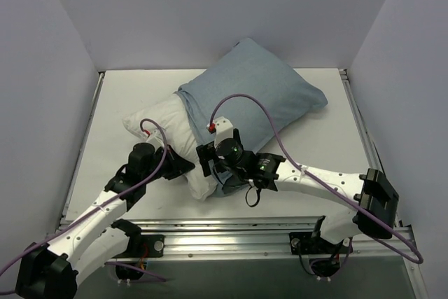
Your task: Remove the pillowcase from the pillow
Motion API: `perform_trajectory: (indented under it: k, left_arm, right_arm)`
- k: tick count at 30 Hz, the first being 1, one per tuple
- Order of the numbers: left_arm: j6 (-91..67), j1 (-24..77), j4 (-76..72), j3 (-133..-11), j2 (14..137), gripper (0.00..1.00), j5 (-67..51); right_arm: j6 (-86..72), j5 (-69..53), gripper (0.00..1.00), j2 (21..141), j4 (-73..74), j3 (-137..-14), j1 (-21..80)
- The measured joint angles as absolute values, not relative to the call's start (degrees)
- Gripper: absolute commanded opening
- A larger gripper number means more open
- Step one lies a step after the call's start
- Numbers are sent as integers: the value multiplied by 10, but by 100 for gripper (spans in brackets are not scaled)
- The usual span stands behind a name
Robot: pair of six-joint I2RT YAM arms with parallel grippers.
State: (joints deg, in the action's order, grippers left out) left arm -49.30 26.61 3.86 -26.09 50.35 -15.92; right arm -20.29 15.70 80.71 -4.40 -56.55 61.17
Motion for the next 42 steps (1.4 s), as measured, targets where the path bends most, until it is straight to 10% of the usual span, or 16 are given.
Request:
perform_trajectory:
  k: [7, 17, 42]
  left_arm:
    - [-486, 269, 99, -288, 475, 2, -139]
    - [-465, 268, 222, -353, 430, 2, -100]
    - [-403, 262, 495, -597, 338, 2, -37]
  right_arm:
    - [-240, 229, 76, 853, -38, -595, 642]
    - [-310, 300, 1, 880, -19, -583, 538]
    - [-331, 123, 0, 788, -23, -546, 260]
